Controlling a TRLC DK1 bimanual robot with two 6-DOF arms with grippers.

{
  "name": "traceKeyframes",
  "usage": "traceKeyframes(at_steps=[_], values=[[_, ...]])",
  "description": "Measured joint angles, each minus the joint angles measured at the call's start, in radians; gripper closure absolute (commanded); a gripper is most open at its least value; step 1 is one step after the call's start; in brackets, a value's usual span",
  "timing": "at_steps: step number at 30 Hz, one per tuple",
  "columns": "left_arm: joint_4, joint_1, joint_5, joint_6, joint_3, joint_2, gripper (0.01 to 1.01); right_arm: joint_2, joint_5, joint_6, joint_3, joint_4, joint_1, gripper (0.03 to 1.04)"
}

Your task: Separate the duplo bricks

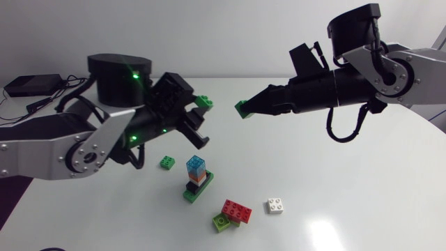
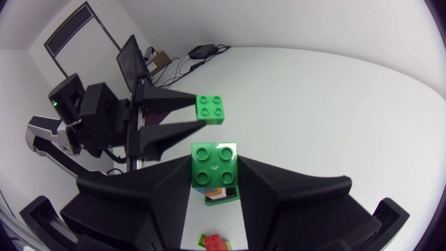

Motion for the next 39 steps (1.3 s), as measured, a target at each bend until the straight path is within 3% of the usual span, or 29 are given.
traceKeyframes(at_steps=[6, 17, 24, 36, 39], values=[[0.053, 0.227, 0.139, -0.001, -0.131, -0.021, 0.63, 0.005, 0.0, 0.0, 0.0, 0.005, -0.003, 0.83], [0.323, 0.428, 0.274, 0.0, -0.349, 0.196, 0.621, 0.052, 0.0, 0.0, 0.0, 0.022, -0.002, 0.83], [0.416, 0.474, 0.348, 0.03, -0.409, 0.328, 0.618, 0.077, 0.001, 0.0, 0.0, 0.041, 0.002, 0.83], [0.484, 0.52, 0.409, 0.049, -0.419, 0.374, 0.616, 0.09, 0.001, 0.0, 0.0, 0.045, 0.005, 0.83], [0.491, 0.52, 0.41, 0.058, -0.419, 0.379, 0.544, 0.095, 0.001, 0.0, 0.001, 0.045, 0.007, 0.83]])
